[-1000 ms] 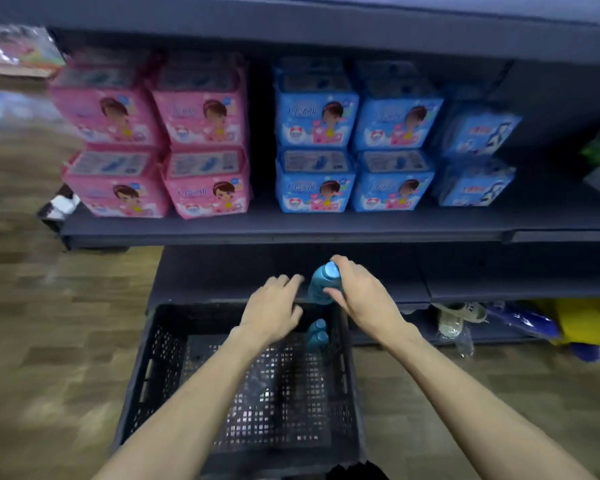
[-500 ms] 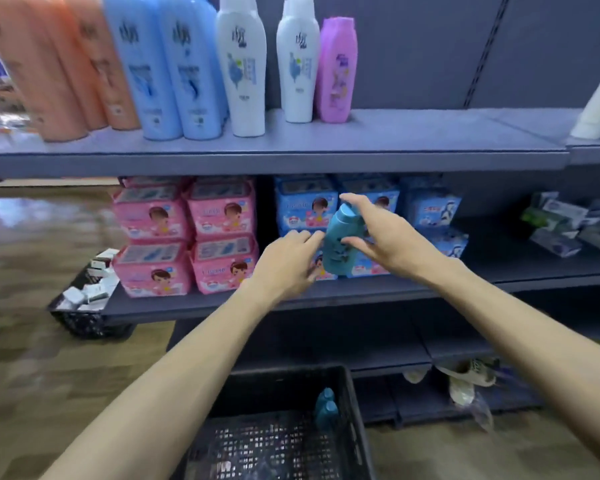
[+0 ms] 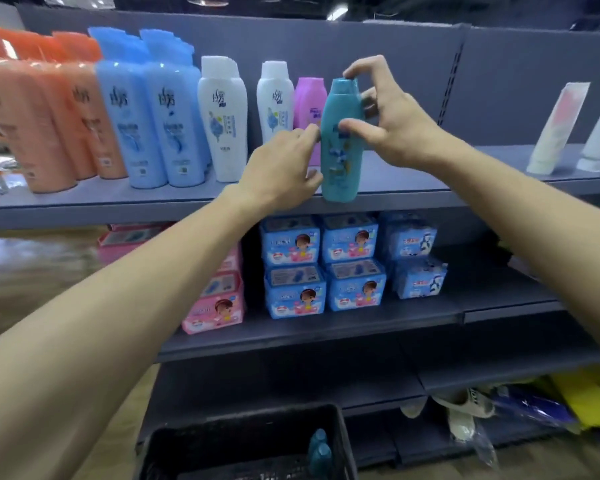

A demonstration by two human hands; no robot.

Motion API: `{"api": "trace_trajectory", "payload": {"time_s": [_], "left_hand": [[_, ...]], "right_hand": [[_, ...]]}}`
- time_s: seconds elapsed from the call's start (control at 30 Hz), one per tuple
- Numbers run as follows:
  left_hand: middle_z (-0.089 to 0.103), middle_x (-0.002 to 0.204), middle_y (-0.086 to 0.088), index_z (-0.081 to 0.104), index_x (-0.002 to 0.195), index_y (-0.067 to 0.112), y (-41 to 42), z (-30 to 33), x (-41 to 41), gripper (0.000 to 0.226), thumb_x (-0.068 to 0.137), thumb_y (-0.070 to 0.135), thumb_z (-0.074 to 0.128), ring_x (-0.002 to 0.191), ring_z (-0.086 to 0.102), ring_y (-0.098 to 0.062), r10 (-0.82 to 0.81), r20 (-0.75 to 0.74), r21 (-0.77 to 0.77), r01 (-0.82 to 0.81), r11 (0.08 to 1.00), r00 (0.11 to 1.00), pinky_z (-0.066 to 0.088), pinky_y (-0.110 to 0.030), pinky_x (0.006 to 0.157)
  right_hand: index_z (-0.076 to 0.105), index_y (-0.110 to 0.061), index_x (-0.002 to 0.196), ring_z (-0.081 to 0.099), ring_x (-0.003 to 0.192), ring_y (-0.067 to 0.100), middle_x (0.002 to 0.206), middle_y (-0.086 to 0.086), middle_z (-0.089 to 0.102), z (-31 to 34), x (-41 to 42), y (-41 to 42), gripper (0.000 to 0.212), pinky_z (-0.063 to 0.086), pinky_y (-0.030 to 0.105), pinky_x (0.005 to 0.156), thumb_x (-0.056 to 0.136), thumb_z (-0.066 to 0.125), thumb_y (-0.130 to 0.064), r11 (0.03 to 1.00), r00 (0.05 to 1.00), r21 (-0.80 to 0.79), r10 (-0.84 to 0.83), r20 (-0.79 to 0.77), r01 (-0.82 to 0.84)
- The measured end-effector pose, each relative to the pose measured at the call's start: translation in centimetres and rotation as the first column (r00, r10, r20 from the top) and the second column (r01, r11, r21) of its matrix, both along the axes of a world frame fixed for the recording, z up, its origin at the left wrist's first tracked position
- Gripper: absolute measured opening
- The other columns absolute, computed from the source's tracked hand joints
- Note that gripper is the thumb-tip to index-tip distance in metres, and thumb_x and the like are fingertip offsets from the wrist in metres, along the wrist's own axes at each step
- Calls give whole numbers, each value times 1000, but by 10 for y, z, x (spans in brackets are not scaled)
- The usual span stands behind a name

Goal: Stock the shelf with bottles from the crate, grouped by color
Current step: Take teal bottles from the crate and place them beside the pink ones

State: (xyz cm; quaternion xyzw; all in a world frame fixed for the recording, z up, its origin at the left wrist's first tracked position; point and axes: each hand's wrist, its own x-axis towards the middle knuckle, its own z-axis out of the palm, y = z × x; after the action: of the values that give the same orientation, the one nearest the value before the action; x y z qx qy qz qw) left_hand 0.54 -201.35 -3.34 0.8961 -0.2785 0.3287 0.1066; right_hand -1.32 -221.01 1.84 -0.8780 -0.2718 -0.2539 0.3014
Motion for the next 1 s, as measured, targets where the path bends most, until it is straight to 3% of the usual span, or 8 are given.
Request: {"api": "trace_trajectory", "payload": {"time_s": [0.2,0.37,0.5,0.7,0.87,1.0], "left_hand": [[56,104,-5,44,123,17,-4,-1,22,41,85,28,54,97,50,-25,43,-65,48,-39,998,997,50,-45,74],[59,98,-3,48,114,16,-8,-8,38,30,86,25,50,90,52,-25,53,-8,6,-53,999,999,50,-46,72],[61,95,1,53,113,18,-13,-9,54,28,87,24,48,89,54,-23,80,40,-29,-79,996,996,51,-45,71],[60,91,1,52,110,18,-26,-9,86,25,86,26,49,87,53,-24,119,16,-16,-118,993,993,51,-44,70],[62,97,0,50,106,16,-45,-9,118,25,85,28,51,89,55,-25,134,-4,-26,-134,991,991,50,-42,71],[61,96,0,50,105,15,-61,-9,143,25,83,29,52,89,55,-26,163,-1,-23,-163,986,987,50,-42,71]], "right_hand": [[31,-25,130,65,92,21,101,6,61,1,29,-5,49,59,40,81,93,63,-21,999,997,47,-12,-75,15],[19,-21,138,64,87,22,104,4,53,-7,46,-7,98,58,35,78,69,87,-15,996,999,-95,-3,-48,-1],[7,-32,144,62,98,23,120,4,49,-18,71,-12,121,58,42,82,60,92,-16,993,999,-121,-11,-36,7],[5,-38,145,60,97,27,119,7,51,-22,106,-20,124,56,47,83,59,91,-15,995,998,-93,-47,-31,43],[-9,-48,149,59,87,23,119,5,56,-29,137,-34,134,55,45,82,63,89,-13,997,995,-41,-69,-67,67],[-13,-36,153,59,90,21,119,3,59,-34,162,-48,134,52,38,84,67,88,-14,995,992,-33,-92,-83,90]]}}
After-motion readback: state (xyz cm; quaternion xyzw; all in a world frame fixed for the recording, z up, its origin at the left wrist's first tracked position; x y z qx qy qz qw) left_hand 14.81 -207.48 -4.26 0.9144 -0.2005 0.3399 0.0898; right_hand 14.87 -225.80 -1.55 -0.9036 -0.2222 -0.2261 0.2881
